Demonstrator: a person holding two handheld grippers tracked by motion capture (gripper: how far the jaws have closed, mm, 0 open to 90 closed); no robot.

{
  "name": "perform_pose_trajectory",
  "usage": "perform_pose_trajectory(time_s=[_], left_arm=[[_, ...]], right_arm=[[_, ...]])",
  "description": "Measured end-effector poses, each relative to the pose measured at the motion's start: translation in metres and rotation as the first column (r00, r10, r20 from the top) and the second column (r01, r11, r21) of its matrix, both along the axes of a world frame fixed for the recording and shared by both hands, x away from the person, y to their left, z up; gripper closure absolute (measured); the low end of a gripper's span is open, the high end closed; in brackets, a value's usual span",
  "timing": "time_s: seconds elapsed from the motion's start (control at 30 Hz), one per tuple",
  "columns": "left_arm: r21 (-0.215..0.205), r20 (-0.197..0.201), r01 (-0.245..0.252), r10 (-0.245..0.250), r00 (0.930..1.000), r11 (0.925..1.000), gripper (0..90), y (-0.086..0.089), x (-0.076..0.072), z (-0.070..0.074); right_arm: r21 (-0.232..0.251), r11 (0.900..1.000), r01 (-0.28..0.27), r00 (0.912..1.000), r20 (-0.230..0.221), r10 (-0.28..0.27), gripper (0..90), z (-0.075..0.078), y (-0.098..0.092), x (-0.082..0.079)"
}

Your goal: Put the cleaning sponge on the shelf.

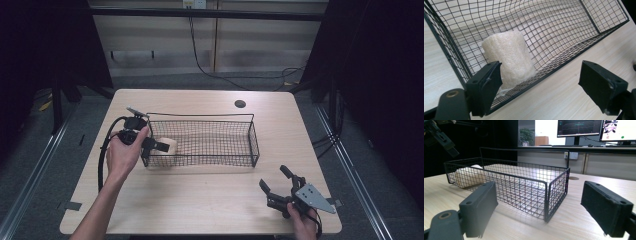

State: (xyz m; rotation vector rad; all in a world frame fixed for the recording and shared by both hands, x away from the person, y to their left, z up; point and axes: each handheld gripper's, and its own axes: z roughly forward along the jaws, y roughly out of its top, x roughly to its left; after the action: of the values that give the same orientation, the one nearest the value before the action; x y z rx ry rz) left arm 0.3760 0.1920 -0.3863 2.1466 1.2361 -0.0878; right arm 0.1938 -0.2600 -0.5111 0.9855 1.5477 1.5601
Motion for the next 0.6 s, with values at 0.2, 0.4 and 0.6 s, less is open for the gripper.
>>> perform_pose_trajectory(time_s=[0.2, 0.4, 0.6], left_arm=[[-0.042, 0.089, -0.010, 0.013, 0.9959, 0.9991, 17.9, 0.007, -0.012, 0.003], [-0.082, 0.138, -0.006, 0.017, 0.9903, 0.9966, 17.9, 0.013, -0.024, 0.007], [-0.116, 0.151, 0.010, 0.008, 0.9885, 0.9932, 17.9, 0.021, -0.040, 0.008]], right_arm=[[0.000, 1.000, -0.003, 1.0000, -0.001, 0.003, 12.8, 0.000, 0.000, 0.000], [-0.001, 1.000, 0.000, 1.0000, 0.000, 0.000, 12.8, 0.000, 0.000, 0.000], [-0.001, 1.000, 0.000, 1.0000, 0.001, 0.000, 12.9, 0.000, 0.000, 0.000]])
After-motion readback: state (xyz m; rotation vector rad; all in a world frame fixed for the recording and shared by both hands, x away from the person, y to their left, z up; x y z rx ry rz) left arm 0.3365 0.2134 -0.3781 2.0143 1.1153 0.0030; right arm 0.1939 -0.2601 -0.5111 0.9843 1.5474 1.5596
